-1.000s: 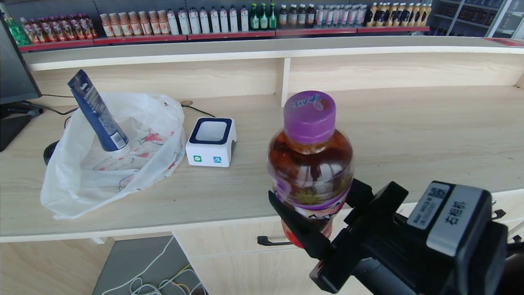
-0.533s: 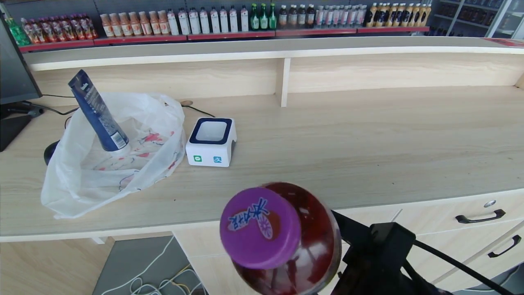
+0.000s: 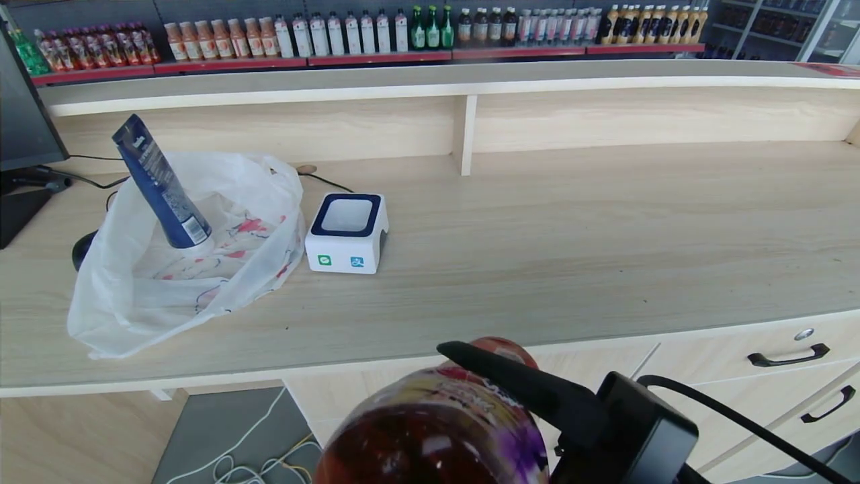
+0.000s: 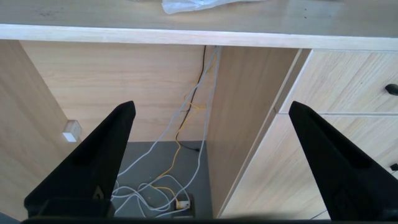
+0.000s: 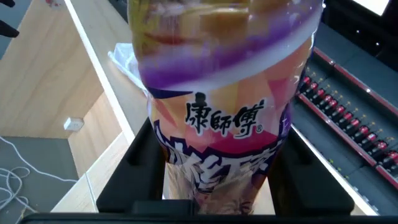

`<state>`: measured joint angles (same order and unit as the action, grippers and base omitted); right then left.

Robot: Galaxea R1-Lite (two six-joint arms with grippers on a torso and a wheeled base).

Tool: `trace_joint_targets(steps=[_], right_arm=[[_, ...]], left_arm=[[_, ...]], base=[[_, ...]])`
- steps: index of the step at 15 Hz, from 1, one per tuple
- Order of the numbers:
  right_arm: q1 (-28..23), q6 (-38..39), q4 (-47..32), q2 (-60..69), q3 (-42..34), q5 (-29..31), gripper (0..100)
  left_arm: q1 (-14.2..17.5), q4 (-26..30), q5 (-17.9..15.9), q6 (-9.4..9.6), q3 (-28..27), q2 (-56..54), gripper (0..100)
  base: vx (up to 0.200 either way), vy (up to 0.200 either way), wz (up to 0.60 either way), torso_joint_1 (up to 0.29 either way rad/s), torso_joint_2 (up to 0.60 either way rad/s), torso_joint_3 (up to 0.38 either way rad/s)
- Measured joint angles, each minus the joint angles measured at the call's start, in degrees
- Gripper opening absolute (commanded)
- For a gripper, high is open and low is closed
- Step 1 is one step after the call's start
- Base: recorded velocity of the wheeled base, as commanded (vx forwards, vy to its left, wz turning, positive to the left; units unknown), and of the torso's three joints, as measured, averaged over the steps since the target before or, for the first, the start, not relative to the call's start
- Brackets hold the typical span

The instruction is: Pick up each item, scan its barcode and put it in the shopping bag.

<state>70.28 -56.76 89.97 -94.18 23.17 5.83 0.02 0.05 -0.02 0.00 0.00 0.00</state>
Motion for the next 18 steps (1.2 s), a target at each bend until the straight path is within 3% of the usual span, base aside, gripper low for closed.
trace_joint_targets(steps=[7,10,18], right_arm=[[-0.8,-14.0,0.0,0.1,-1.8,-0.2,0],[-2.1,-23.0,0.0,-0.3,-1.0,-0.1,0],[-1.1,-36.4,0.0,-2.2,3.9,-0.1,0]], left_arm=[[0.1,0.0,0.0,0.00,0.0,0.0,100],[0.0,0.0,0.0,0.00,0.0,0.0,100],[0.0,0.0,0.0,0.00,0.0,0.0,100]], base=[[0.000,0.000,0.00,0.000,0.00,0.000],[0.000,0.000,0.00,0.000,0.00,0.000],[0.000,0.000,0.00,0.000,0.00,0.000]])
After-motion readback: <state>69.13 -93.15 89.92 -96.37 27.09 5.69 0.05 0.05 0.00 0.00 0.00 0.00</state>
